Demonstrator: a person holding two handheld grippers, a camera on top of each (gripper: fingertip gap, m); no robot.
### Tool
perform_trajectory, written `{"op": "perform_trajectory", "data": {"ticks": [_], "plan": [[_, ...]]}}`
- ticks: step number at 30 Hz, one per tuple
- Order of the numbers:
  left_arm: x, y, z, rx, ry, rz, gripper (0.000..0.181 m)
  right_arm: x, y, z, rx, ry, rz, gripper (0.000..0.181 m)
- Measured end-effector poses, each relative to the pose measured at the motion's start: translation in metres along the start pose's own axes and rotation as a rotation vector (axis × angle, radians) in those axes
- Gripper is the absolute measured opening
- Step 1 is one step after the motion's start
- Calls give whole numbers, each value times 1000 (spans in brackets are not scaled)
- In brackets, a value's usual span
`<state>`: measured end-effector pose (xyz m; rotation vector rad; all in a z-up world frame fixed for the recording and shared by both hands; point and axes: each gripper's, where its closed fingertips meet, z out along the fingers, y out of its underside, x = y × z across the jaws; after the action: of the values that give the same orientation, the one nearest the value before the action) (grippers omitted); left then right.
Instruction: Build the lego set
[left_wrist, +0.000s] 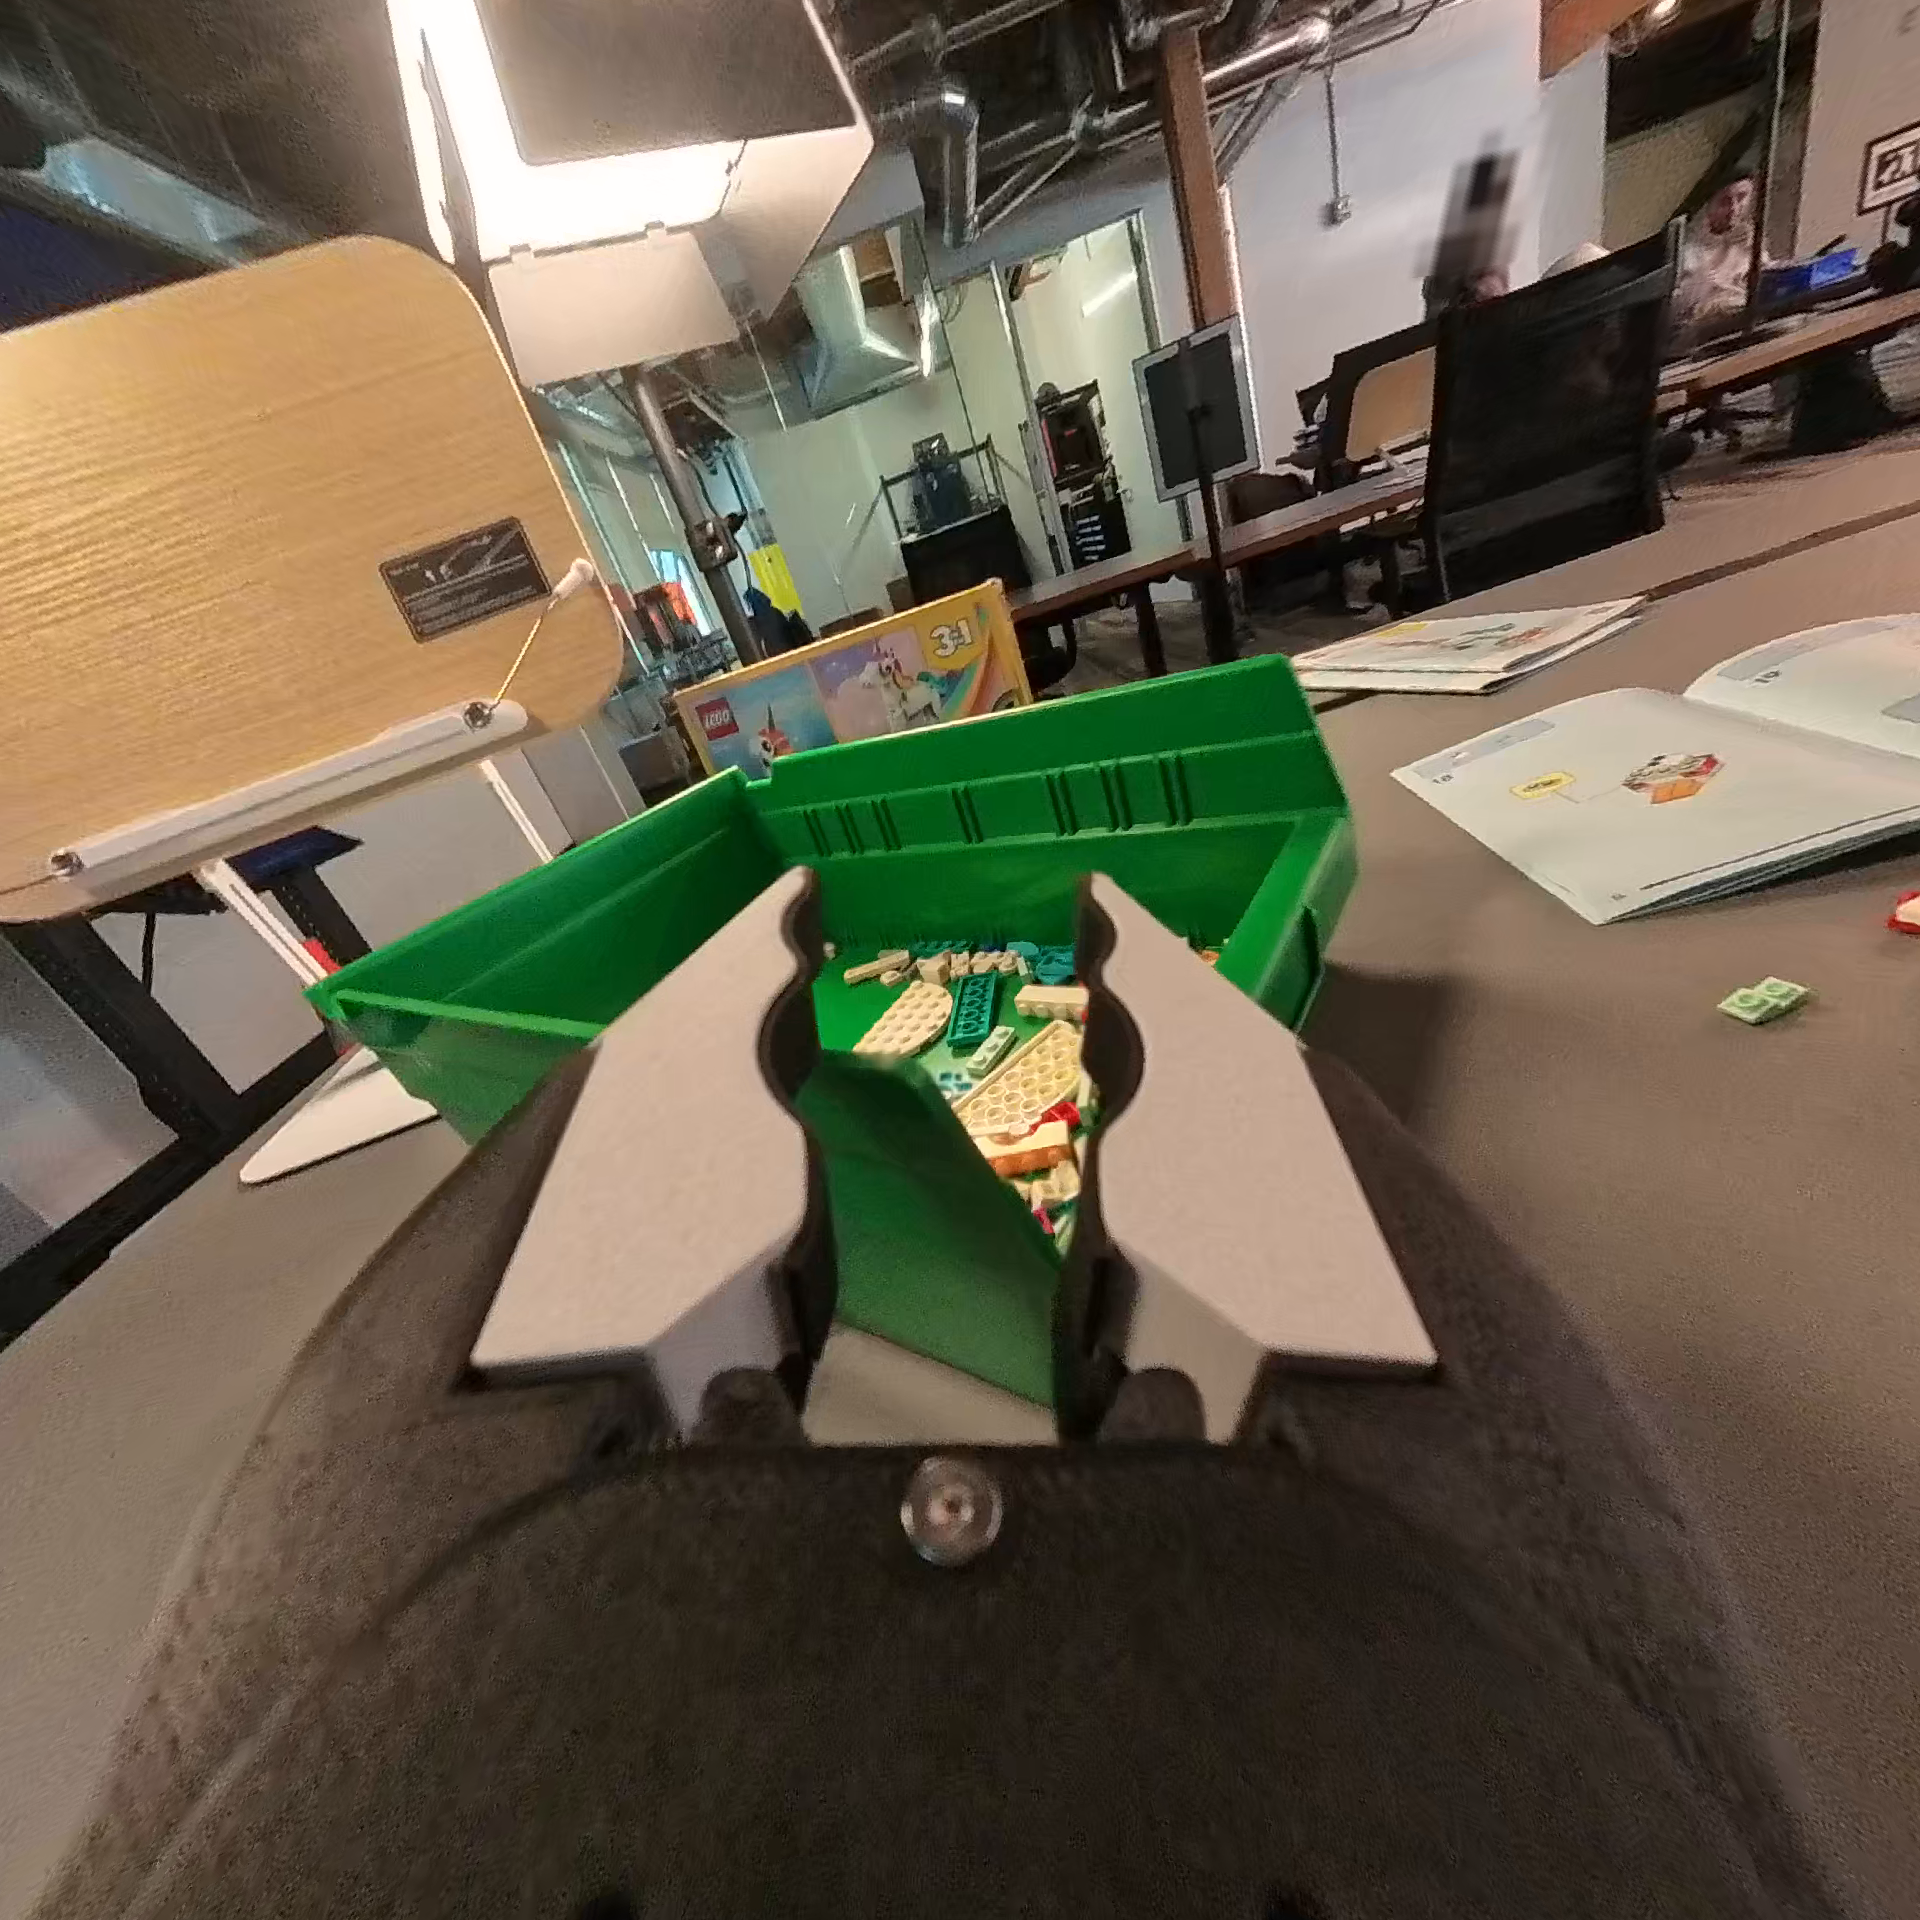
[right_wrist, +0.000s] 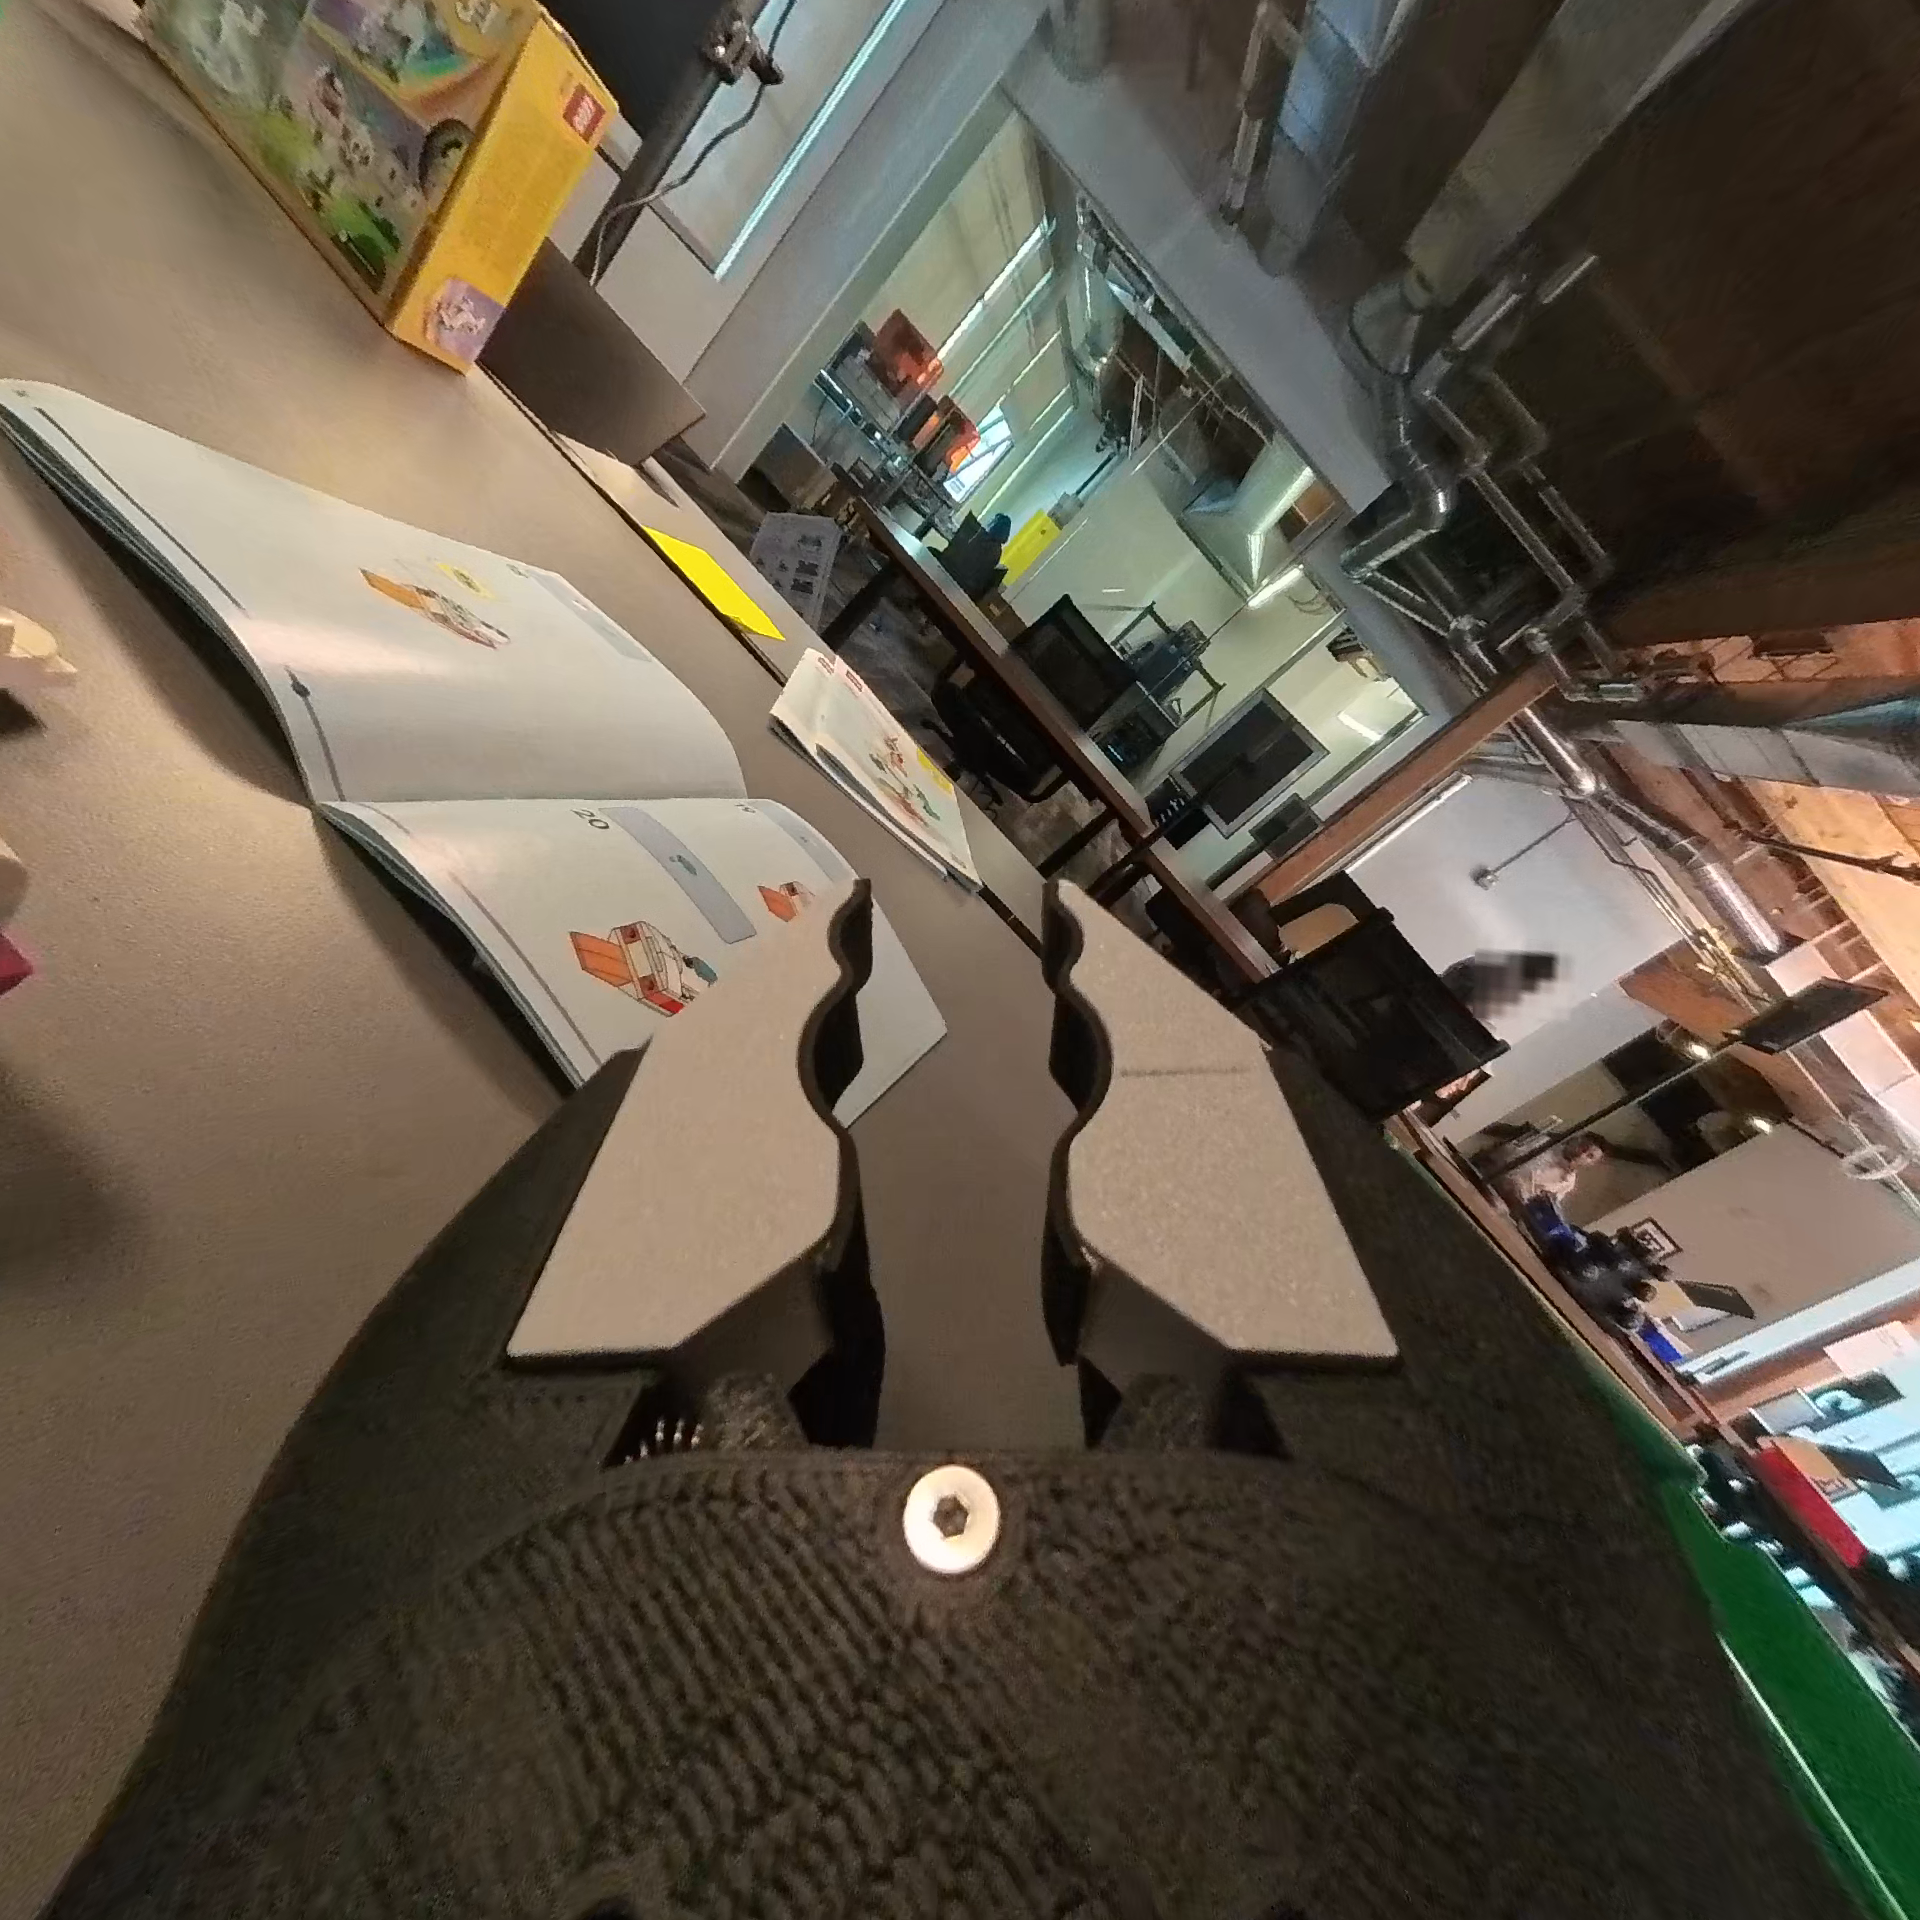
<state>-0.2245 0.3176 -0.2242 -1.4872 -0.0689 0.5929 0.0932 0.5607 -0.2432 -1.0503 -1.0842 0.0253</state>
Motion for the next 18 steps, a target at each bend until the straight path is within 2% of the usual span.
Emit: {"op": "perform_trajectory", "data": {"ticks": [11,18], "plan": [[7,-9,-4,46,17,48,50,-7,6,2,-49,-11,-81,31],[11,-12,-5,53,13,98,64,-3,10,3,-66,3,-63,31]]}}
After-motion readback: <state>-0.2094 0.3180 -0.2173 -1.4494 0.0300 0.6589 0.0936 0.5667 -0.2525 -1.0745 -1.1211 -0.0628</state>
